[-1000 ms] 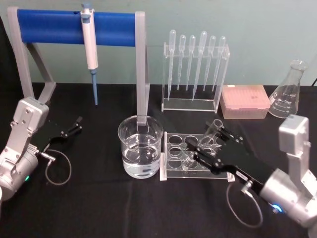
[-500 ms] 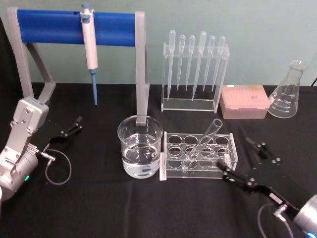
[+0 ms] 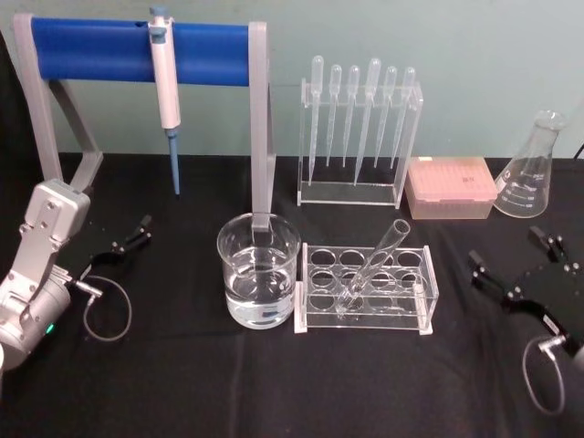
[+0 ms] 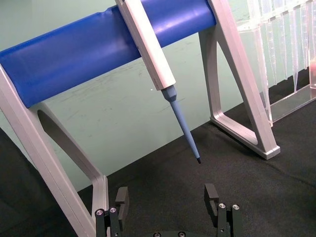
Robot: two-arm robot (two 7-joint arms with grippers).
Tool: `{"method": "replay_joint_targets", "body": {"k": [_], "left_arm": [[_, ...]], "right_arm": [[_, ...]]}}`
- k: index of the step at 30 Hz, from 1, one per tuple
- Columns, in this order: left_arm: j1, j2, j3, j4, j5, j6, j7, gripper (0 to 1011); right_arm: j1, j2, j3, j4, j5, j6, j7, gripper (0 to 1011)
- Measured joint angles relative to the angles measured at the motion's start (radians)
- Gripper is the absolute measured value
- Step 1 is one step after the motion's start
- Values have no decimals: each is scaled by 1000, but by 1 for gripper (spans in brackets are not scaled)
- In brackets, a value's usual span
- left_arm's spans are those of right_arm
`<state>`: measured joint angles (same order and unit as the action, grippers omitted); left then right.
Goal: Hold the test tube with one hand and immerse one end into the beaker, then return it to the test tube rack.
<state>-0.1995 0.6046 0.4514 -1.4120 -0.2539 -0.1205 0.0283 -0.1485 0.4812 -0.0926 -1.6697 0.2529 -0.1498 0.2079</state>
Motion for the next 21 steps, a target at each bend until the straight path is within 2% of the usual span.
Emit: {"method": "replay_joint_targets", "body": {"k": [3, 7, 10, 17, 21], "left_arm": [[0, 0, 0, 0, 0, 0, 0, 1000], [0, 0, 0, 0, 0, 0, 0, 1000], [0, 0, 0, 0, 0, 0, 0, 1000], [0, 0, 0, 0, 0, 0, 0, 1000], [0, 0, 0, 0, 0, 0, 0, 1000]], "right_arm": [[50, -27, -19, 53, -73, 1, -49, 1002], [101, -51, -39, 116, -128, 4, -76, 1002], [157, -79, -63, 190, -167, -7, -78, 1003], [202, -108, -87, 244, -228, -22, -82, 1002], [202, -108, -87, 244, -228, -23, -83, 1002]]}}
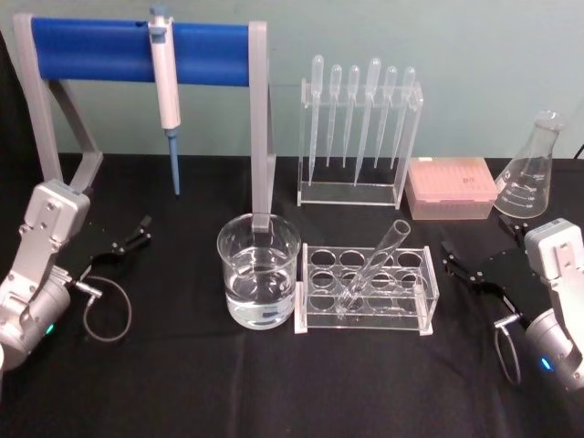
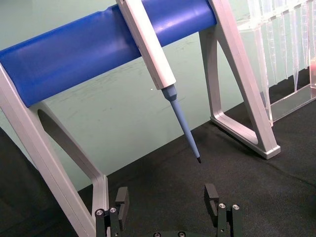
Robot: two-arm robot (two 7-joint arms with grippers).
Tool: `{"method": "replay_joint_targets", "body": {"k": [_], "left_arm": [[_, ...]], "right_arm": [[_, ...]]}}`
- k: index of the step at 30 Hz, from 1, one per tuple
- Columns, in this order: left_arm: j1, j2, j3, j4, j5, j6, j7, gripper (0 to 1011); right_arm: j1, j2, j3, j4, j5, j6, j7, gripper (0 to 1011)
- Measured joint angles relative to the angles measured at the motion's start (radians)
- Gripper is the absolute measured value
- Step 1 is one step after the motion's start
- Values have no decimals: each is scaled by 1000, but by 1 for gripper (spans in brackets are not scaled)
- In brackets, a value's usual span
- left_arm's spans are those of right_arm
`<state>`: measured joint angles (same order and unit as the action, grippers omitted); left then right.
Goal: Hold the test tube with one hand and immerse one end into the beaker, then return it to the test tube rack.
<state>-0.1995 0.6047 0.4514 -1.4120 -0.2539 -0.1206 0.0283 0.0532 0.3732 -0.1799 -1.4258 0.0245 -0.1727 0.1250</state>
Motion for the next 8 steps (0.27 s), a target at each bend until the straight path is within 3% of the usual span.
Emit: {"method": "replay_joint_targets", "body": {"k": [8], "left_arm": [[0, 0, 0, 0, 0, 0, 0, 1000]], "right_arm": [[-4, 3, 2, -3, 7, 0, 2, 1002]]}}
